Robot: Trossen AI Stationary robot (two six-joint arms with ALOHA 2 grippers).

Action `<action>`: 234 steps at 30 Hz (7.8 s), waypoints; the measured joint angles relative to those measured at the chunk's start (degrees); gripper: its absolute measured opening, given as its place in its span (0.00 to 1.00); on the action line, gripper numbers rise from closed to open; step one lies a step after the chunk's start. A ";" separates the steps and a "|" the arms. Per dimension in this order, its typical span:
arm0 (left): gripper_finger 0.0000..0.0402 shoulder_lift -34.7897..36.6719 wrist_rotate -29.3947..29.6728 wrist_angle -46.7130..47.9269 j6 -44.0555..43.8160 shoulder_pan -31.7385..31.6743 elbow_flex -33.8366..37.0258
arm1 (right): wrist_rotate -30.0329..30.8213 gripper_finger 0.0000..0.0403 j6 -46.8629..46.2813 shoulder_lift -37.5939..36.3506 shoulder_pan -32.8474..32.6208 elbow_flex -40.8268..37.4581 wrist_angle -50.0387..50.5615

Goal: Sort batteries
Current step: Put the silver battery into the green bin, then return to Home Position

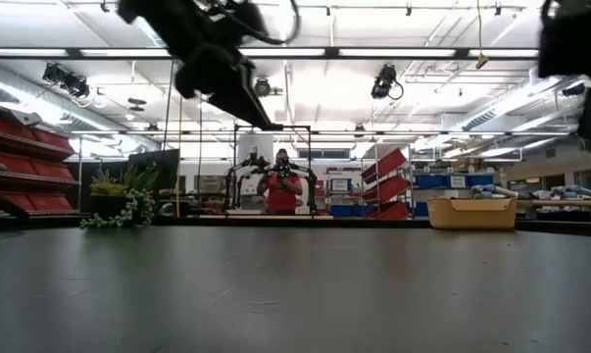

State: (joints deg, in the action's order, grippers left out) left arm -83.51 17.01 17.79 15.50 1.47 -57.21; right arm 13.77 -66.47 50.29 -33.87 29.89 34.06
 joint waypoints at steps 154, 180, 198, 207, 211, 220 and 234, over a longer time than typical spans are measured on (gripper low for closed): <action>0.04 77.18 -1.99 -29.12 6.67 -5.85 56.74 | 4.74 0.35 67.69 -42.27 32.57 -29.53 -49.43; 0.04 77.18 -2.10 -29.10 6.67 -5.85 56.76 | 4.73 0.36 67.68 -42.28 32.57 -29.53 -49.43; 0.04 77.16 -2.10 -29.10 6.68 -5.85 56.79 | 4.71 0.35 67.68 -42.26 32.57 -29.53 -49.41; 0.04 77.16 -2.10 -29.10 6.67 -5.85 56.79 | 4.71 0.35 67.68 -42.26 32.57 -29.53 -49.43; 0.04 77.16 -2.10 -29.10 6.68 -5.86 56.79 | 4.71 0.36 67.67 -42.27 32.57 -29.53 -49.42; 0.04 77.16 -2.07 -29.10 6.69 -5.85 56.79 | 4.71 0.36 67.66 -42.28 32.57 -29.53 -49.42; 0.04 77.16 -2.07 -29.10 6.68 -5.86 56.79 | 4.71 0.36 67.66 -42.28 32.57 -29.53 -49.41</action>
State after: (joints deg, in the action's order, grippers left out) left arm -6.35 14.94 -11.31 22.18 -4.39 -0.43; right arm 18.47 1.19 8.01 -1.30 0.36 -15.35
